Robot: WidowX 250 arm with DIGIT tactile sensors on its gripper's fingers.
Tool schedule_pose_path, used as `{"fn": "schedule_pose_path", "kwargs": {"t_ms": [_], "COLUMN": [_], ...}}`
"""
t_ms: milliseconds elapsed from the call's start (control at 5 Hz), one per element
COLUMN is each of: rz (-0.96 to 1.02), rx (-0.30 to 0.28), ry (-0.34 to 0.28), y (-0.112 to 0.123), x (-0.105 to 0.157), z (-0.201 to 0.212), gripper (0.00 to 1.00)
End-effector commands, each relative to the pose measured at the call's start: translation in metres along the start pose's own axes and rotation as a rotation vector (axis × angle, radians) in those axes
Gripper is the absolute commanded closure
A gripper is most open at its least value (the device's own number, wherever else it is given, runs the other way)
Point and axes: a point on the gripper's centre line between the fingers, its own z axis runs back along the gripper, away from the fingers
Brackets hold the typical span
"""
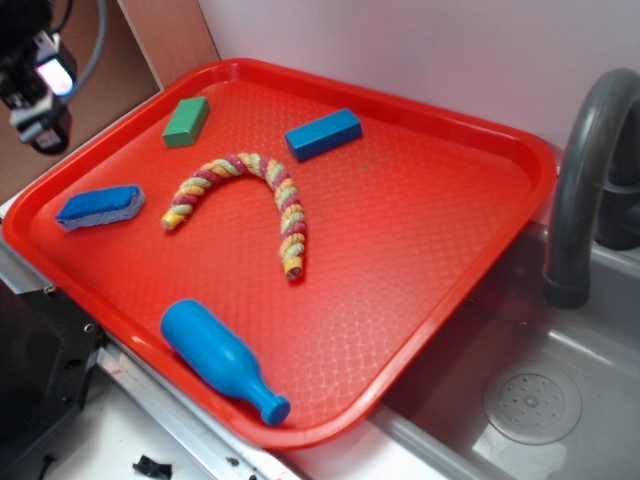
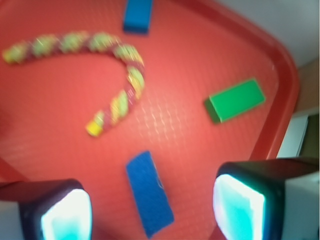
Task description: Grab the blue sponge.
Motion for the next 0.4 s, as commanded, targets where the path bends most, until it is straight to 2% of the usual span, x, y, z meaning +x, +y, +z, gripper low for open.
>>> {"fn": "schedule_pose_path", "kwargs": {"t_ms": [0,200], "rz": [-0.084,-0.091], "rx": [-0.046,-0.042], "ry": [0.102,0.170], "y": [0.000,-0.003], "x": [-0.005,-0.015], "z": [-0.051,-0.072], "gripper": [0.00,0.00]}}
